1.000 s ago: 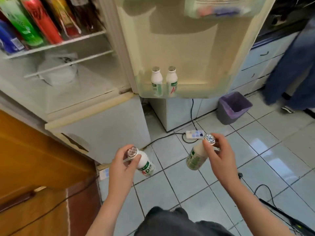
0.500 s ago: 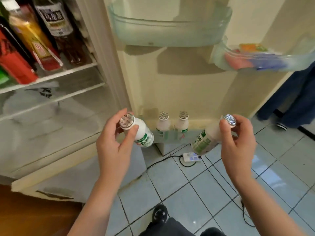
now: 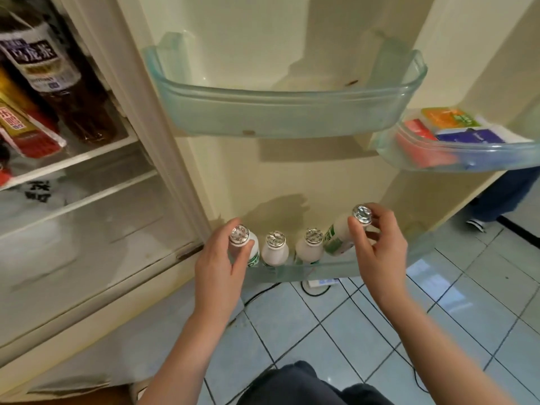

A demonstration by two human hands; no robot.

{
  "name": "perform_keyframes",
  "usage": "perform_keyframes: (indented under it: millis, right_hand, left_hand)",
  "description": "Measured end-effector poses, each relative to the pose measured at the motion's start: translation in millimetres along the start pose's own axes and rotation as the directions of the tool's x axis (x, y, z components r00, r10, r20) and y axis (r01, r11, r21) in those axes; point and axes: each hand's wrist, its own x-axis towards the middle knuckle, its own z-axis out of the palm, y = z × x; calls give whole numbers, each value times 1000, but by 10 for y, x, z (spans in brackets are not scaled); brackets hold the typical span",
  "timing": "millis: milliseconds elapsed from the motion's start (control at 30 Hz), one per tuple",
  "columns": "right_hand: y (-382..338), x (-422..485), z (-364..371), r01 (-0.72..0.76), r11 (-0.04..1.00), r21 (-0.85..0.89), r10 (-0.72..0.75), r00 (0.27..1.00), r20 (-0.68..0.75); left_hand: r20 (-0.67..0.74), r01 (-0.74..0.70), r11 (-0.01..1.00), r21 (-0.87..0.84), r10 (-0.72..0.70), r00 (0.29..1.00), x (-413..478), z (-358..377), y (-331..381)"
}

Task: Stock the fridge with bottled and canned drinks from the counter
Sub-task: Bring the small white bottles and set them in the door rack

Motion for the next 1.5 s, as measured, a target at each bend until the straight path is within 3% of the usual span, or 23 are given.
perform_keyframes:
  millis: [200,567,700,800,900,967,1033,1100,1133,1200,1267,1300,1400,1500]
  right_hand:
    - [296,-46,68,-9,996,-89,20,992,121]
    - [372,-157,101,-29,986,-164,66,972,227]
    - [371,-266,31,-21,972,-233,84,961,262]
    - [424,-461,-74,17,951,-309,40,983,177]
    - [540,-777,-263,-62,927,-371,84,996,42]
    - [683,-1054,-416,-161,905,-393,173,985,-5]
    - [865,-1370,-584,-298,854,-426,321,947,-18]
    - [1061,-1731,-746,-466,753,-464,533,846,16]
    - [1161,-1935,-829,-554,680,-481,648,760,41]
    - [1334,-2358,-972,-692,505,-516,833,546,83]
    - [1462,-2819,-1095,-778,330,-534,938,335,90]
    - [1500,-3063,-1157,-810,247,-532,966,245,76]
    - [1534,-3817,-1350,-889,37,-457,999,34,15]
    - [1469,-4467,-1498,-935,-88,-342,996,-87,-18]
  left_hand:
    - [71,76,996,41,-79,994,-41,162,-178]
    - [-31,26,1000,-15,-27,999,-185,290,-163]
    - [-156,-161,986,52,167,974,-297,326,-67]
    - [-207,-377,922,93,388,898,-455,395,-40]
    - [-97,-513,858,36,514,852,-649,559,-11]
    - [83,-532,842,-87,539,838,-782,731,-1]
    - [341,-458,863,-214,505,793,-916,943,-37]
    - [611,-350,912,-215,405,680,-1061,1182,-125]
    - [741,-308,937,-166,325,588,-1144,1309,-196]
    - [943,-247,969,-29,109,314,-1304,1561,-365]
    - [993,-237,964,122,-117,32,-1459,1773,-539]
    - [977,-252,950,184,-205,-62,-1531,1843,-608]
    - [916,-369,887,276,-360,-178,-1751,1904,-769]
    - [892,-481,826,292,-417,-173,-1952,1868,-789]
